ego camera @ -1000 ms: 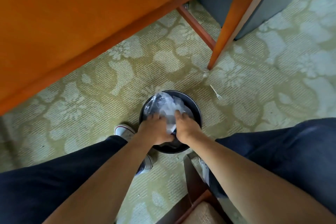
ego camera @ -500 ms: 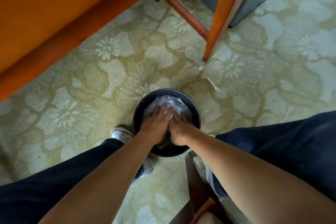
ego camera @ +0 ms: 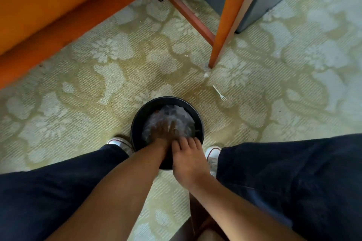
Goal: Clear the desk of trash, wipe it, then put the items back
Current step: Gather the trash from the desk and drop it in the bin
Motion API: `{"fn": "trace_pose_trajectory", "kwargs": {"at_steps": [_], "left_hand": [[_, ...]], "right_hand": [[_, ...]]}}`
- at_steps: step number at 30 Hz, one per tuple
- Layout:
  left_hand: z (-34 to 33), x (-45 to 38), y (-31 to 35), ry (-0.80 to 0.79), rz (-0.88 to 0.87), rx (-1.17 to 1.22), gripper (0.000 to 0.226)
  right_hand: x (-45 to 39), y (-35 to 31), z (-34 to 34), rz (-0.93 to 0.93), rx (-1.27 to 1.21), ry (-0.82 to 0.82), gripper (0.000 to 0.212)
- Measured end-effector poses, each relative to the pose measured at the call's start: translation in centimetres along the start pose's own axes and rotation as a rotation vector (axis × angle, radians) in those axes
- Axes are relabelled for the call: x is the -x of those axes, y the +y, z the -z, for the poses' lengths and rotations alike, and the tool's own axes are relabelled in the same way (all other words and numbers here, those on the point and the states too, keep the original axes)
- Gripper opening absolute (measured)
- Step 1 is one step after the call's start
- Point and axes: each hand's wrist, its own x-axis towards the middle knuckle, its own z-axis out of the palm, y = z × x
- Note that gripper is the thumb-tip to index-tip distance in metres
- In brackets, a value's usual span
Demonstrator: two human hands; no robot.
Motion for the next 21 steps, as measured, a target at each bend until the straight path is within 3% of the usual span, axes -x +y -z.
{"fn": "trace_pose_trajectory", "kwargs": {"at_steps": [4, 9, 14, 17, 21], "left_hand": [[2.1, 3.0, -0.4, 0.038, -0.034, -0.116, 0.076], [5.8, 9.8, -0.8, 0.343, -0.118, -0.134, 0.077], [8.0, 18.7, -1.2, 0.38, -0.049, -0.02, 0.098], [8.5, 25.2, -1.7, 0.57, -0.048, 0.135, 0.085], [9.1, 35.6, -3.5, 0.949, -0.045, 0.289, 0.064]], "right_hand": [[0.2, -0.2, 1.7, -0.003, -0.019, 0.035, 0.044], [2.0, -1.9, 5.3, -0.009, -0.047, 0.12, 0.06], [5.2, -4.3, 10.4, -0.075, -0.222, 0.226, 0.073], [7.1, -5.8, 12.1, -0.121, -0.355, 0.353, 0.07], [9.8, -9.0, 15.8, -0.145, -0.526, 0.45, 0.076]]}}
